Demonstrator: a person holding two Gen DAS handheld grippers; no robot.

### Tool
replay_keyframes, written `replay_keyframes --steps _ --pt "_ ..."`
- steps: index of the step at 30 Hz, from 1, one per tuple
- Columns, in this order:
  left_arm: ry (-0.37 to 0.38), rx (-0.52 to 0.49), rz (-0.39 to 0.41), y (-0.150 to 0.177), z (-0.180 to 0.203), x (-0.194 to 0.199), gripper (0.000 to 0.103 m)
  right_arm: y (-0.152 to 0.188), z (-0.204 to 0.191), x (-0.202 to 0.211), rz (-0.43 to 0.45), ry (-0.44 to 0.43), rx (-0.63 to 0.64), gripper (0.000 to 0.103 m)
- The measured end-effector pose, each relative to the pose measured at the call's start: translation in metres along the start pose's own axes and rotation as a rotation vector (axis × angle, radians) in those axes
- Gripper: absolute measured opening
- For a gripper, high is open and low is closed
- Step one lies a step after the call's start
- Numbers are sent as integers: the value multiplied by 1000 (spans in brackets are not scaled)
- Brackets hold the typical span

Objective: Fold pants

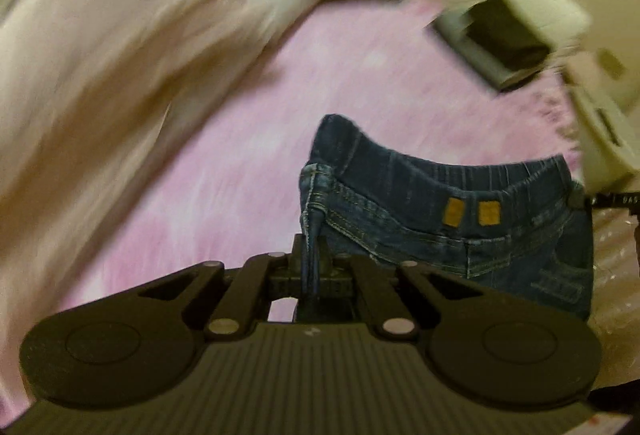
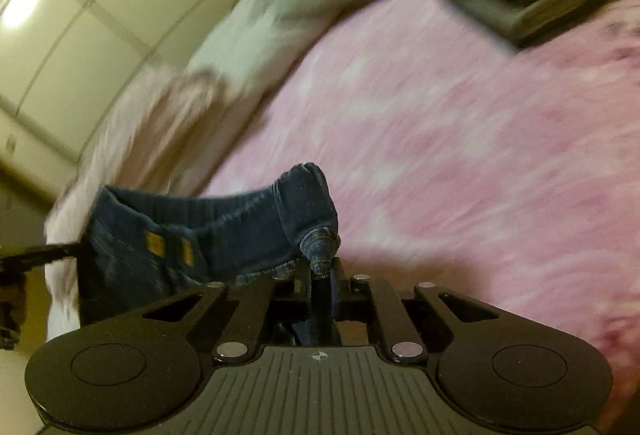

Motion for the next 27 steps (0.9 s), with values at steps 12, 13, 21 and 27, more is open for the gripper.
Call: replay_keyframes --steps 12,13,21,27 --pt "-55 -178 102 -247 129 -128 19 -128 127 44 227 212 -179 33" --pt "-49 -155 90 -245 133 -139 19 -131 135 42 241 254 -172 47" --pt "-61 -102 -88 -114 124 -168 31 -85 145 27 139 260 -147 58" --pt "-142 32 -209 37 89 -141 43 -19 131 8 8 261 -135 60"
Point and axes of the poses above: each gripper's, at about its wrist camera, not at the fingertips, and x roughly against the way its jaws point, z to its right, y to its underside, the point moved 8 cm from there along -x, roughly the way its jaws point, and after that the axes turned 10 degrees about -z, right-handed, at the moved point
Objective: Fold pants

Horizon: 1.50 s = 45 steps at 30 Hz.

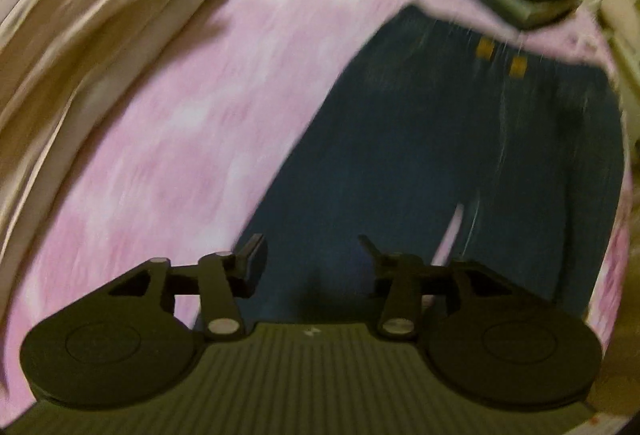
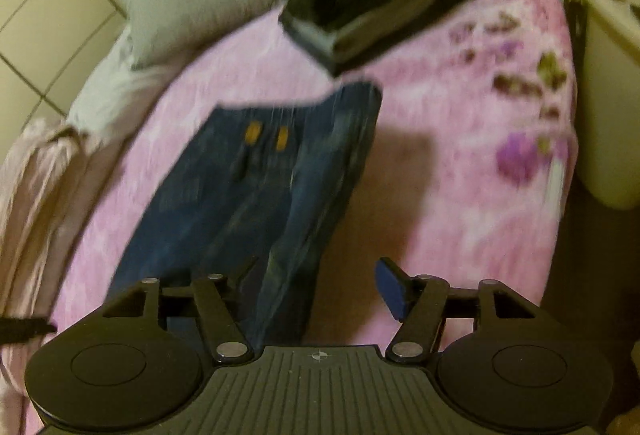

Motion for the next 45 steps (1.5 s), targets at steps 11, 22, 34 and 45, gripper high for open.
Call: replay_keyframes --steps 11,22,34,45 --pt "-111 -119 -48 268 22 21 50 62 -42 12 -15 57 79 63" --pt "-365 -416 -34 377 50 -29 42 126 -98 6 -50 99 219 64" --pt "-406 -387 17 375 56 -16 0 69 -69 21 19 135 248 65" --pt "-378 -52 -151 380 143 51 0 -90 45 -36 50 5 88 76"
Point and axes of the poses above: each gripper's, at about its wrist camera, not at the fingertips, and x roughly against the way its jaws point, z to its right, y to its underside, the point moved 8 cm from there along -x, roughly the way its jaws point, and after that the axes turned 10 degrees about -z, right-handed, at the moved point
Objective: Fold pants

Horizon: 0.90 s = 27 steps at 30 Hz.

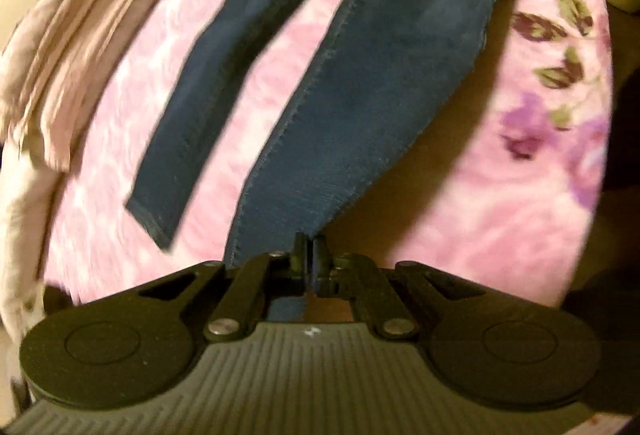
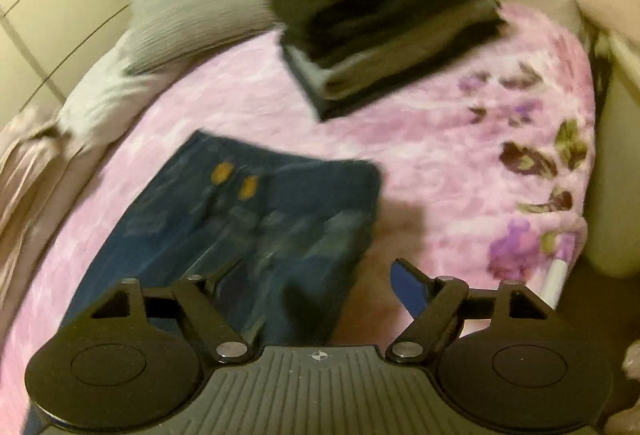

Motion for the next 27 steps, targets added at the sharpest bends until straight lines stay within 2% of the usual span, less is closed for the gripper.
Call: replay_keyframes --steps 2,3,4,5,8,12,15,16,17,19,20,23,27 --pt "-7 38 -52 -1 14 6 0 -13 23 -18 -33 -62 -60 73" --pt "-13 58 -78 -2 20 8 0 -17 32 -24 -47 -102 -86 64" --pt "-15 78 -102 -2 26 10 0 -21 38 -28 -56 -136 -100 29" --pt "-17 92 -118 -3 30 13 0 -25 44 -29 -59 -164 -103 19" --pt "-22 95 -150 -7 44 27 0 -32 52 -20 -74 -182 -65 13" --pt "1 118 -175 -2 67 41 0 -38 71 -18 -90 -140 -56 13" --pt "26 108 -216 0 89 30 1 -36 75 -33 -143 -85 -19 16" --pt "39 109 -244 2 95 25 2 -37 74 -33 -139 -46 -3 27" --pt "49 120 -272 5 99 20 5 -39 74 -31 -127 2 7 45" --pt "58 164 -308 14 98 20 12 -43 72 -17 -78 100 22 56" --pt "62 187 -316 18 96 22 14 -44 66 -12 -64 115 36 57" --pt "42 260 -314 30 75 32 16 -39 32 4 -46 110 167 57" --pt "-6 341 -273 31 29 34 19 -17 -28 3 -87 31 299 58"
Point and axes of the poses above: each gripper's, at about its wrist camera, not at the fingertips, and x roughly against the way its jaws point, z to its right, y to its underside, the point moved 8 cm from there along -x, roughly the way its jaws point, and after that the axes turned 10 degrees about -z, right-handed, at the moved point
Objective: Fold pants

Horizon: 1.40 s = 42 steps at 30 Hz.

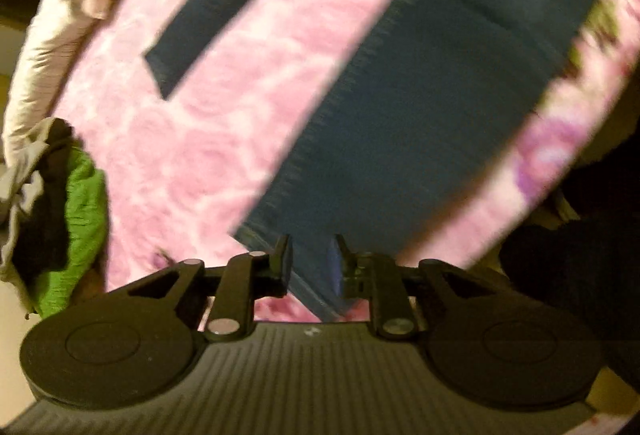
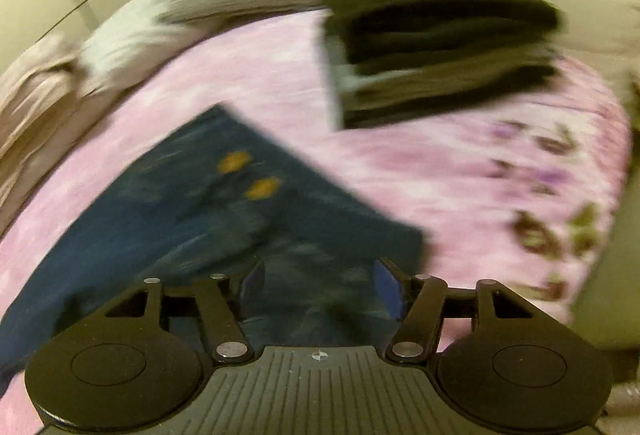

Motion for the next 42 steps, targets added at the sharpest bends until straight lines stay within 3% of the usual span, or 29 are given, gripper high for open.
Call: replay_keyframes --steps 5,8,11,16,23,29,33,36,38,42 --pt "-6 -5 112 -56 -45 -10 23 0 -97 -17 -51 -103 173 59" --pt "-2 -36 196 -103 -69 -27 24 -2 -152 -24 -46 -104 343 60" --pt "2 -79 266 -149 -87 -39 27 -10 -184 -39 -68 -87 438 60" --pt "28 -126 354 -231 -107 -49 31 -47 -204 -64 -83 -54 543 60" --pt "79 -117 388 -331 -106 -50 37 -120 -177 -113 -130 -10 601 60" --pt "92 -66 381 -390 -71 -38 44 -167 -130 -186 -219 -32 589 60" --pt "94 -73 338 -417 -33 -39 44 -181 -105 -213 -257 -78 582 60" --pt "130 -83 333 -439 1 -29 44 -185 -91 -217 -266 -177 525 57" --pt "139 -112 326 -452 22 -24 44 -187 -86 -213 -257 -207 508 40" --pt "163 -163 336 -482 59 -8 44 -187 -81 -205 -248 -252 482 38"
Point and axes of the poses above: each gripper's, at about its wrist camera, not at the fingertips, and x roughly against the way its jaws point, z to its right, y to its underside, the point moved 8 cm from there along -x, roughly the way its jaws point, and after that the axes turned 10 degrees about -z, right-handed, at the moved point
